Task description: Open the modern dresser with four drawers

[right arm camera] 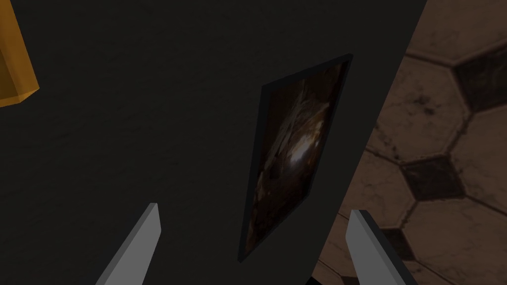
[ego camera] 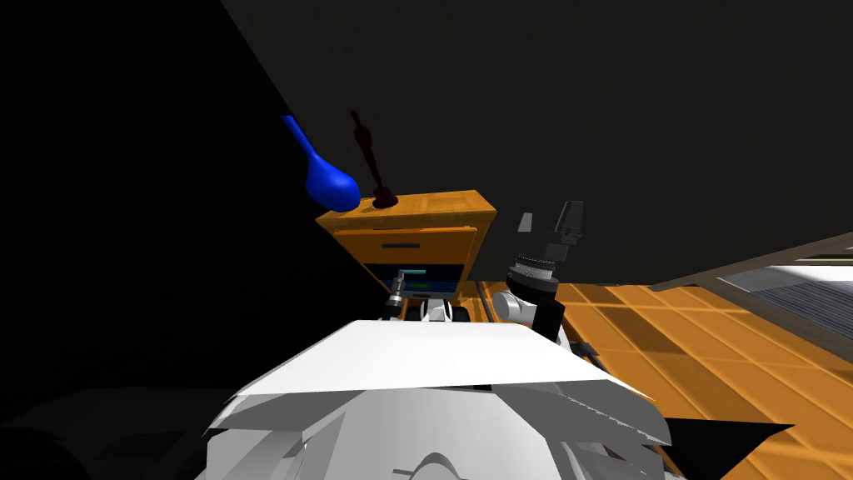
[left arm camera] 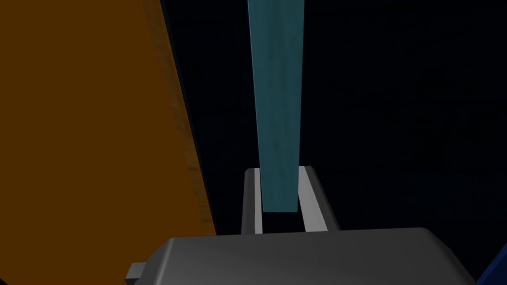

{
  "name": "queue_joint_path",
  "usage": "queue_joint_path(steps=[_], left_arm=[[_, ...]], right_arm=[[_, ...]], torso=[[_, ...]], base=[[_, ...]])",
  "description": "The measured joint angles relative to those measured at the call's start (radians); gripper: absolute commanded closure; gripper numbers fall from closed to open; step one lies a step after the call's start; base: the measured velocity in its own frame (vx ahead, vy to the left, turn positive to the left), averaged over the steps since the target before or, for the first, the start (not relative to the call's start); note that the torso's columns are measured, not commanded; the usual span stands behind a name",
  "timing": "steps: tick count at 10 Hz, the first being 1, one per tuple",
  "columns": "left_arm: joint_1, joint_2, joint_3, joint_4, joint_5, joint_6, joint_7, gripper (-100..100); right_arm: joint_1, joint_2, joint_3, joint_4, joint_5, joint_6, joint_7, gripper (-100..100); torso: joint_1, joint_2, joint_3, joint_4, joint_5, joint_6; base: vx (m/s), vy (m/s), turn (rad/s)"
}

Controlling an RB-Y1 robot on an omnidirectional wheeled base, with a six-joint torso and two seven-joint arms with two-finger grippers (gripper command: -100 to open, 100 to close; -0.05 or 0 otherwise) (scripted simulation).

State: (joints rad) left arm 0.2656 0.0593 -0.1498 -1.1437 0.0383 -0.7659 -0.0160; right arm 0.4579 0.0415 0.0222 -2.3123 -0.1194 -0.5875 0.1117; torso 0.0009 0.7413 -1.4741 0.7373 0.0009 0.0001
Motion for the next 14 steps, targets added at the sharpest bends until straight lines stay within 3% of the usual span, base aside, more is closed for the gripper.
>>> queue_joint_path(steps=[7,8,14], left_arm=[[0.034,0.01,-0.017,-0.048,-0.004,0.026,0.006,100],[0.044,0.012,-0.021,-0.057,-0.005,0.028,0.006,-100],[0.036,0.022,-0.019,-0.2,-0.002,0.174,0.012,-100]], right_arm=[[0.0,0.0,0.0,0.0,0.0,0.0,0.0,0],[0.0,0.0,0.0,0.0,0.0,0.0,0.0,0],[0.0,0.0,0.0,0.0,0.0,0.0,0.0,0]], torso=[[-0.001,0.001,0.001,0.001,0.0,0.0],[-0.002,-0.001,0.0,0.001,-0.001,0.0],[-0.001,-0.001,0.0,0.002,-0.001,0.0]], base=[[-0.166,0.004,0.018],[-0.132,-0.004,0.025],[-0.023,-0.003,0.008]])
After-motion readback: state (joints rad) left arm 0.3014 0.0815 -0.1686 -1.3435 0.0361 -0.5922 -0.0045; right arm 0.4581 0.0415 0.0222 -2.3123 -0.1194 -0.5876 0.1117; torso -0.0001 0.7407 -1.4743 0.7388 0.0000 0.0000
